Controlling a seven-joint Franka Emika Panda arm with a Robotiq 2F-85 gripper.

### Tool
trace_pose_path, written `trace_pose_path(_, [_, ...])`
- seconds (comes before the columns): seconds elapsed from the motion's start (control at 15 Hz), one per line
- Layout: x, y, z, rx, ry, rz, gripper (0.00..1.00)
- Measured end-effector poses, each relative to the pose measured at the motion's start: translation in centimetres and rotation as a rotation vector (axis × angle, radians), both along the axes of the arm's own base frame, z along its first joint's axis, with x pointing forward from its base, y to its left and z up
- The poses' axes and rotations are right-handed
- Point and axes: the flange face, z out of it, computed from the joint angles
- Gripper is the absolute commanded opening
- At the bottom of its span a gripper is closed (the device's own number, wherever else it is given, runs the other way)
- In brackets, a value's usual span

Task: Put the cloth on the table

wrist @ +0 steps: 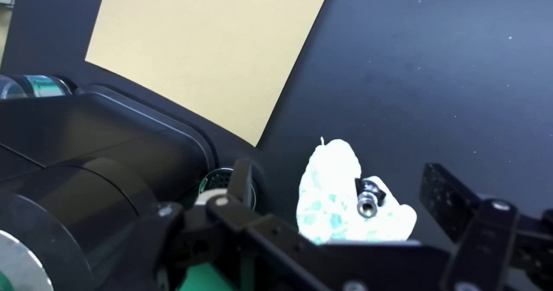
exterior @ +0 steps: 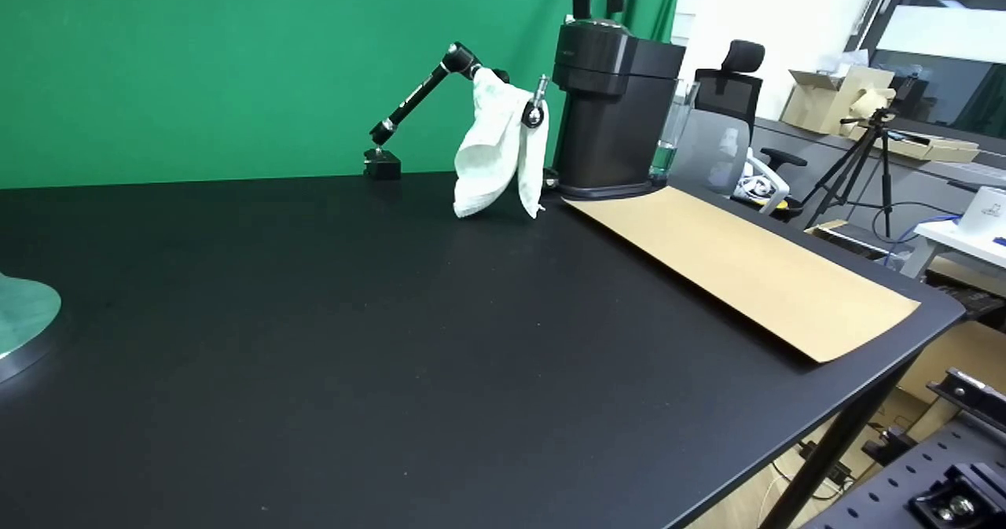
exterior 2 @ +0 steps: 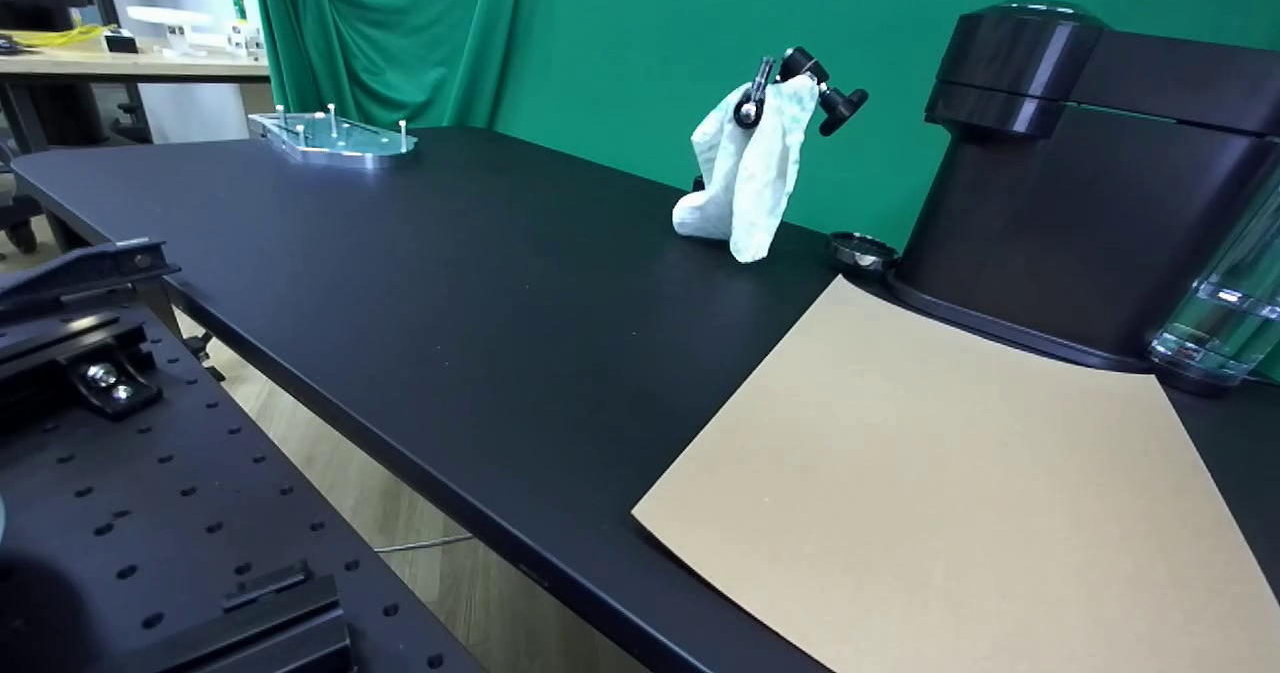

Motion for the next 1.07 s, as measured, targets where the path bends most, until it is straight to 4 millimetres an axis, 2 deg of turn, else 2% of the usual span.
trace_pose_path(0.33, [0.8, 0.1, -0.3, 0.003, -0.015, -0.010, 1.00])
trace_pose_path(0.47, [1.3, 0.3, -1.0, 0.018, -0.040, -0.034, 1.00])
trace_pose_path(0.87, [4.6, 1.8, -6.2, 0.069, -0.105, -0.121, 1.00])
trace_pose_path(1.07, [6.3, 2.6, -7.7, 0.130, -0.133, -0.176, 1.00])
